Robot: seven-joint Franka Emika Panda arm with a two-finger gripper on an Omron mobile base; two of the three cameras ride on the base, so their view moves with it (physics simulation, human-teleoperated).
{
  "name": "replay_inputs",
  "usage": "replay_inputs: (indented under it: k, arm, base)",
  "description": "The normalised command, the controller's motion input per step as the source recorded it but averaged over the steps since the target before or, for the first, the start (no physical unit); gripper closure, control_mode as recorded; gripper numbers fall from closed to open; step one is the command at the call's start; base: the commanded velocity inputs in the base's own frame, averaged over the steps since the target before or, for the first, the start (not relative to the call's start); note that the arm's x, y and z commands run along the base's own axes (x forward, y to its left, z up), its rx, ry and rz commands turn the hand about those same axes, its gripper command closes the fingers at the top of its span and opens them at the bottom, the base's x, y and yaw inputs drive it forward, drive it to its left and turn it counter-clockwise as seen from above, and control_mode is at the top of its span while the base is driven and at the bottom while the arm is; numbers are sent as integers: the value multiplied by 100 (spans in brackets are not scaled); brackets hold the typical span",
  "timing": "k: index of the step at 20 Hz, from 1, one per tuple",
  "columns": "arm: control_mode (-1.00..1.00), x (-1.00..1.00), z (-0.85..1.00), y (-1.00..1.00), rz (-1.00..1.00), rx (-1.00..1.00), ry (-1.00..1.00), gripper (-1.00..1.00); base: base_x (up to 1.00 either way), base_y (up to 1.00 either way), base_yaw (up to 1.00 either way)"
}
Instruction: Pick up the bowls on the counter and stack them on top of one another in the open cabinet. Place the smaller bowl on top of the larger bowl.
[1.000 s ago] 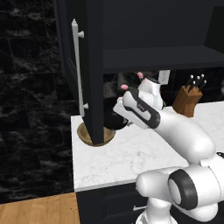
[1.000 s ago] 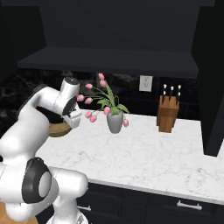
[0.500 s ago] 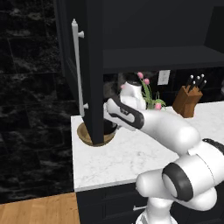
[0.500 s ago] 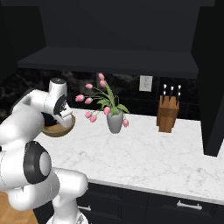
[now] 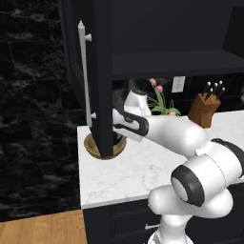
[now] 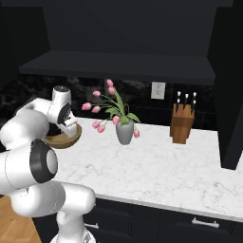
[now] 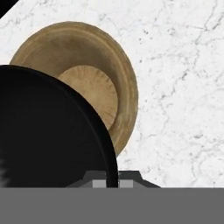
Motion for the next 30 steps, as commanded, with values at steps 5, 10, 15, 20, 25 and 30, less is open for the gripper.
replay_inputs:
  k: [5, 10, 15, 20, 25, 30]
  arm:
    - [-100, 30, -30, 0, 0, 0, 0, 100]
    - [-100, 14, -33, 4, 0, -1, 0, 100]
    - [-100, 14, -26, 13, 0, -2, 0, 100]
    - [-100, 21, -14, 11, 0, -3, 0, 100]
    - [-100, 32, -13, 4, 0, -3, 0, 100]
    - [-100, 24, -6, 2, 0, -1, 0, 100]
  base:
    - [0, 0, 0]
    - [0, 0, 0]
    - [0, 0, 0]
    - [0, 0, 0]
    - [0, 0, 0]
    - [0, 0, 0]
